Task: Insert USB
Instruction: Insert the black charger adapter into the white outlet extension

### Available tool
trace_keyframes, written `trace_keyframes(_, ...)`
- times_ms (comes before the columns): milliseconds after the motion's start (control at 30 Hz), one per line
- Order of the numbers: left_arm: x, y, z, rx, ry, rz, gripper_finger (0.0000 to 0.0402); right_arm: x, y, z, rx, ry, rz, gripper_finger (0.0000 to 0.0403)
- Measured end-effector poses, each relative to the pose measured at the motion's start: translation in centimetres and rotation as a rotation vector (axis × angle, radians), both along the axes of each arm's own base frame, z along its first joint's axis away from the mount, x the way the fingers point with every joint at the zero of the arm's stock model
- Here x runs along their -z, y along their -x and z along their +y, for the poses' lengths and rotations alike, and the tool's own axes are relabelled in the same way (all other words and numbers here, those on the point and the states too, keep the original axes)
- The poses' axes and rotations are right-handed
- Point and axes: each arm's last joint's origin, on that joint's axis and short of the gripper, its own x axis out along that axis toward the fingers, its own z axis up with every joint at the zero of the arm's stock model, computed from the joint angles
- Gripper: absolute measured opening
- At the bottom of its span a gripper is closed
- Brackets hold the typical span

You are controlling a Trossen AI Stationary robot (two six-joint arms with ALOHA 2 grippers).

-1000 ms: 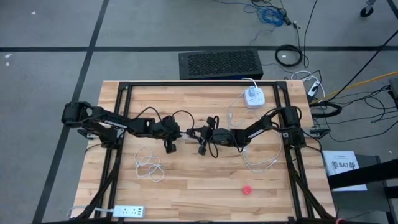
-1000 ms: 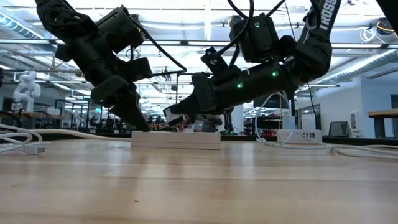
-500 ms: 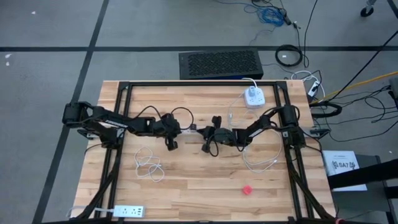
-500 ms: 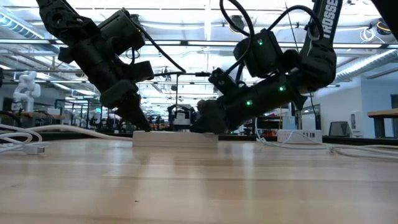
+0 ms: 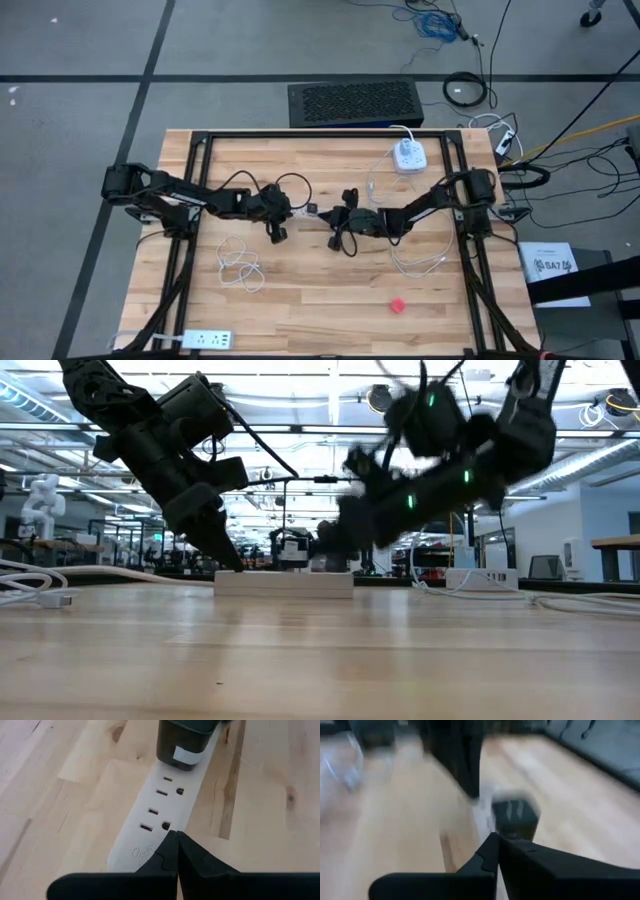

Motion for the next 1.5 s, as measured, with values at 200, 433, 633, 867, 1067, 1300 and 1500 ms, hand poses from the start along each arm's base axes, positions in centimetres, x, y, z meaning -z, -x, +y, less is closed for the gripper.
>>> trace_keyframes(200, 0.0, 0.0, 0.0, -0.005, 0.002, -0.004, 0.0001, -2.9, 0.0, 0.4, -0.022, 0.030, -0.073, 0.0001)
trace_keyframes(433, -0.1, -0.1, 0.0, -0.009, -0.003, -0.022, 0.0001, -3.4, -2.0, -1.7, -0.004, 0.093, 0.006, 0.0000)
trace_keyframes(633, -0.1, -0.1, 0.0, -0.010, -0.004, -0.023, 0.0001, -4.0, -2.9, -3.1, -0.010, 0.088, 0.067, 0.0000)
trace_keyframes(867, -0.1, -0.1, 0.0, -0.010, -0.005, -0.024, 0.0001, -2.7, -3.2, -3.5, 0.001, 0.060, 0.094, 0.0000)
trace_keyframes(1067, -0.1, -0.1, 0.1, -0.007, -0.012, -0.016, 0.0001, -0.7, -3.5, -4.1, 0.030, 0.033, 0.109, 0.0000)
trace_keyframes(1300, -0.1, -0.1, 0.1, -0.011, -0.009, -0.022, 0.0001, -0.2, -3.6, -4.0, 0.022, 0.031, 0.117, 0.0000)
trace_keyframes(1500, -0.1, -0.2, 0.1, -0.033, 0.004, -0.029, 0.0001, -0.1, -3.5, -3.5, 0.018, 0.039, 0.141, 0.0000)
